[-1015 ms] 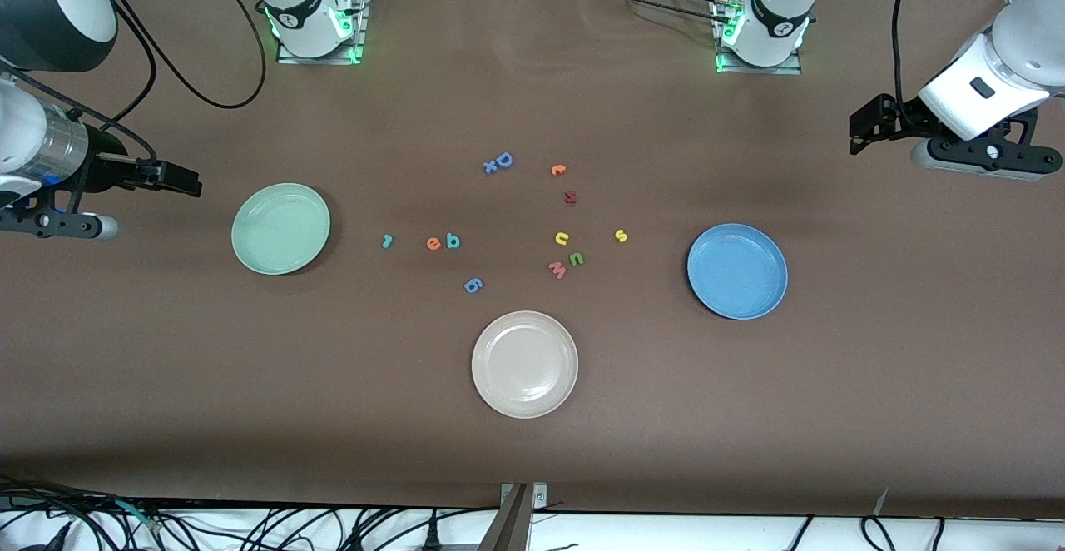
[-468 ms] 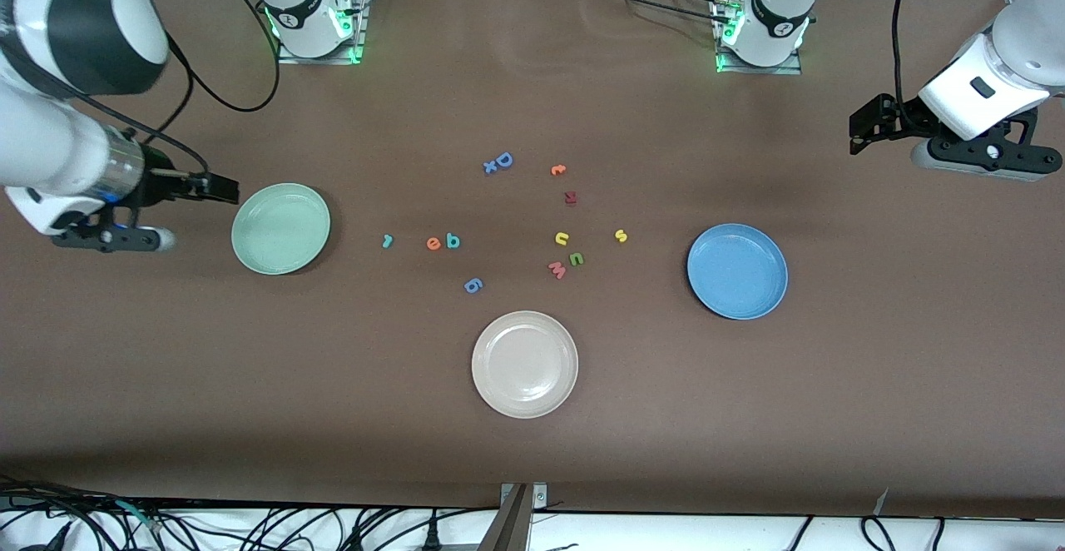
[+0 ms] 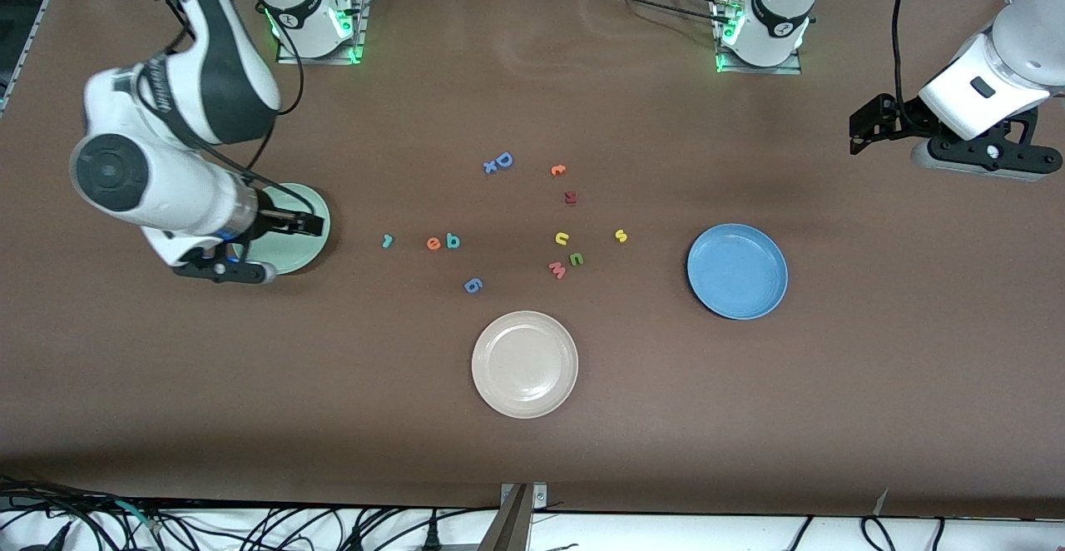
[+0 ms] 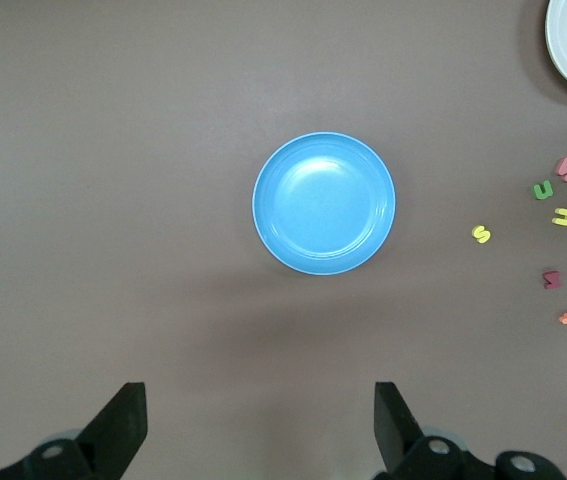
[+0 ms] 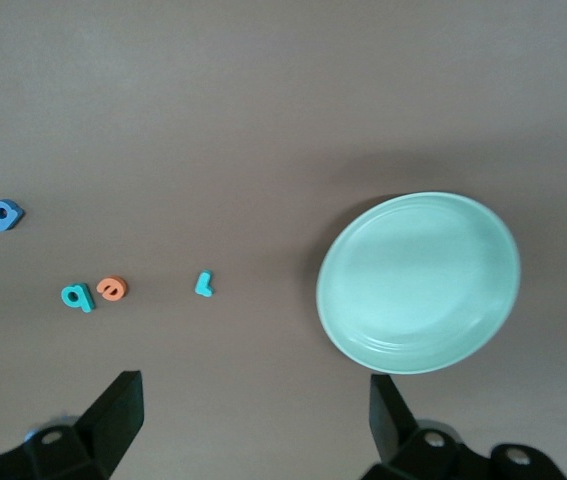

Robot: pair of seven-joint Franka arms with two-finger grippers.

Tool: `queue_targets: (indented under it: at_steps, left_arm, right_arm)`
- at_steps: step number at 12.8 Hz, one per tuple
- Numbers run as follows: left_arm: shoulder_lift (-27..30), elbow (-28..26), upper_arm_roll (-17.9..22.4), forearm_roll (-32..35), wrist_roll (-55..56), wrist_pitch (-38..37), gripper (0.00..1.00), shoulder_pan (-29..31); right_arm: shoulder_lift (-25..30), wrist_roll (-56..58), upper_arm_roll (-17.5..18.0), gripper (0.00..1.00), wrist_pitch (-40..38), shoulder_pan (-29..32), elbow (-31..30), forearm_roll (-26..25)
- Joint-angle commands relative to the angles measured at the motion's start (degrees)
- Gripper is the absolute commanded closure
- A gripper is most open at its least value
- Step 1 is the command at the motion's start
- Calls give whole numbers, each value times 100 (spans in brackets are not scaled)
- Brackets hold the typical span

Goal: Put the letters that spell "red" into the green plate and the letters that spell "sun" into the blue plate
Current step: 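Move the right gripper over the teal letter while the left gripper starts reaching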

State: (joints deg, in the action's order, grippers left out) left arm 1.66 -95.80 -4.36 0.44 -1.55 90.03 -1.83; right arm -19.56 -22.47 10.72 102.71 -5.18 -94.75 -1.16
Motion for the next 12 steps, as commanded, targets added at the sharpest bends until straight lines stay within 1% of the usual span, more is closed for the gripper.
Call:
queue_targets:
  at_steps: [1, 3, 5, 7, 9, 12]
  left_arm:
    - [72, 0, -3, -115, -144, -65, 0, 33]
    - [72, 0, -3, -115, -144, -65, 0, 33]
    - [72, 0, -3, -115, -144, -65, 0, 33]
    - [72, 0, -3, -114, -144, -65, 0, 33]
    - [72, 0, -3, -115, -144, -65, 0, 33]
    - [63, 0, -3, -115, -144, -73, 0, 16]
  right_arm:
    - [-13, -240, -18, 1, 502, -97, -437, 10]
    - [-22, -441, -26, 1, 1239, -176, -1007, 10]
    - [-22, -670, -18, 1, 1698, -307, -1457, 10]
    - [-126, -837, -18, 1, 2084, -483, -1730, 2]
    - [-328, -900, -26, 1, 2655, -545, -1959, 2]
    - [-601, -900, -26, 1, 2877, -546, -2047, 2]
